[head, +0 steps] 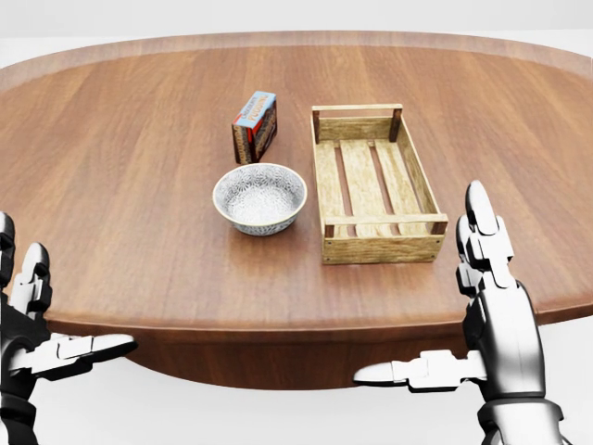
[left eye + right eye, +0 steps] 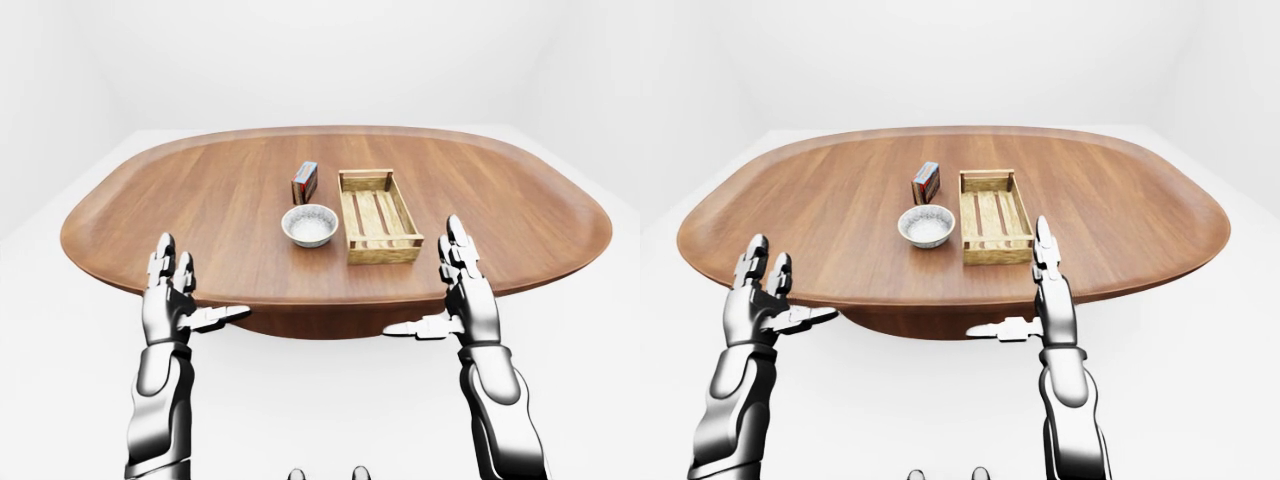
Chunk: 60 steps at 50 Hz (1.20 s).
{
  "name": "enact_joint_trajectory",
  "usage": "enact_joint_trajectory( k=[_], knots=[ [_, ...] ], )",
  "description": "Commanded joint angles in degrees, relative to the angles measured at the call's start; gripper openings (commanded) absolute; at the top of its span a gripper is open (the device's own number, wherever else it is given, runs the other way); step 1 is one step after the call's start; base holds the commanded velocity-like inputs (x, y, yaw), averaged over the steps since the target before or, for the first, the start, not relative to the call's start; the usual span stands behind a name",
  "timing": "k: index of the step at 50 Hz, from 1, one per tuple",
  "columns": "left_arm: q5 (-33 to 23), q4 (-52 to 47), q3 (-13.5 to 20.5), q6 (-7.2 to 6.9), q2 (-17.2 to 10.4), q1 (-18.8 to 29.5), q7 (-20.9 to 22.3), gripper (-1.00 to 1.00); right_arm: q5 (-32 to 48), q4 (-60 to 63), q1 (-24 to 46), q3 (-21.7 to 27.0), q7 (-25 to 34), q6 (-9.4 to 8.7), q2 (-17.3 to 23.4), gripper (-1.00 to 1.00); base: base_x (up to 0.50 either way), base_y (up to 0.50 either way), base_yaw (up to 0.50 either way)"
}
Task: Pick up the bowl on the left and put it in the tray.
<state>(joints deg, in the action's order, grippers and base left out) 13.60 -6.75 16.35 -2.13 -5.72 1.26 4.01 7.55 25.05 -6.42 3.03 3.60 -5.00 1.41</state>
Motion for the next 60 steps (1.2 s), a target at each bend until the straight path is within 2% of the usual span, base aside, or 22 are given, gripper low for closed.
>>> enact_joint_trajectory(
  k=[1,3,6,9,11,14,21,31,33,49,57,60],
  knots=[
    [-1.2,-3.5,-0.3,1.44,0.8,-3.4,0.8,1.0,-0.4,2.9,-1.8,-0.9,-0.4,0.0,-1.0,1.0,0.0,0.5,0.0],
    [-1.3,-3.5,-0.3,1.51,0.8,-3.5,0.7,1.0,-0.8,2.9,-1.7,-0.9,-0.3,0.0,-1.1,1.0,0.0,0.5,0.0],
    [-1.3,-5.3,-0.5,0.31,1.0,-4.1,0.7,1.0,-2.8,3.0,-2.1,-1.1,0.4,0.0,-1.3,1.0,0.27,0.47,0.0],
    [-1.3,-5.2,-0.3,0.39,1.0,-4.0,0.9,1.0,-3.0,4.6,-2.4,-1.4,0.5,0.0,-1.1,1.0,0.49,0.17,0.0],
    [-1.2,-6.2,-0.3,-0.36,1.1,-4.2,0.7,1.0,-3.2,5.3,-2.3,-1.4,0.4,0.0,-1.2,1.0,0.5,0.0,0.0],
    [-1.2,-5.9,-0.2,-0.21,1.1,-4.1,0.8,1.0,-3.2,5.5,-2.2,-1.4,0.2,0.0,-1.1,1.0,0.5,0.0,0.0],
    [-1.2,-8.5,-0.3,-1.83,1.5,-4.9,0.6,1.0,-3.5,6.1,-2.4,-1.1,0.1,0.0,-1.1,1.0,0.5,0.0,0.0],
    [-1.4,-9.1,-0.3,-2.24,1.7,-4.8,0.7,1.0,-3.3,6.1,-2.7,-0.7,0.3,0.0,-1.0,1.0,0.5,0.0,0.0],
    [-1.2,-10.0,-0.1,-2.81,1.7,-5.1,0.6,1.0,-3.3,6.3,-2.6,-0.6,0.4,0.0,-1.0,1.0,0.5,0.0,0.0],
    [-1.1,-9.9,0.4,-2.87,1.7,-4.9,0.8,1.0,-2.7,6.8,-2.3,-0.7,0.7,0.0,-0.9,1.0,0.5,0.0,0.0],
    [-1.3,-8.5,0.1,-1.92,1.6,-4.5,0.9,1.0,-2.4,7.0,-2.7,-0.3,1.1,0.0,-0.8,1.0,0.5,0.0,0.0],
    [-1.4,-8.6,0.2,-2.25,1.5,-4.5,0.7,1.0,-2.5,6.9,-2.8,-0.2,1.2,0.0,-0.9,1.0,0.5,0.0,0.0]
  ],
)
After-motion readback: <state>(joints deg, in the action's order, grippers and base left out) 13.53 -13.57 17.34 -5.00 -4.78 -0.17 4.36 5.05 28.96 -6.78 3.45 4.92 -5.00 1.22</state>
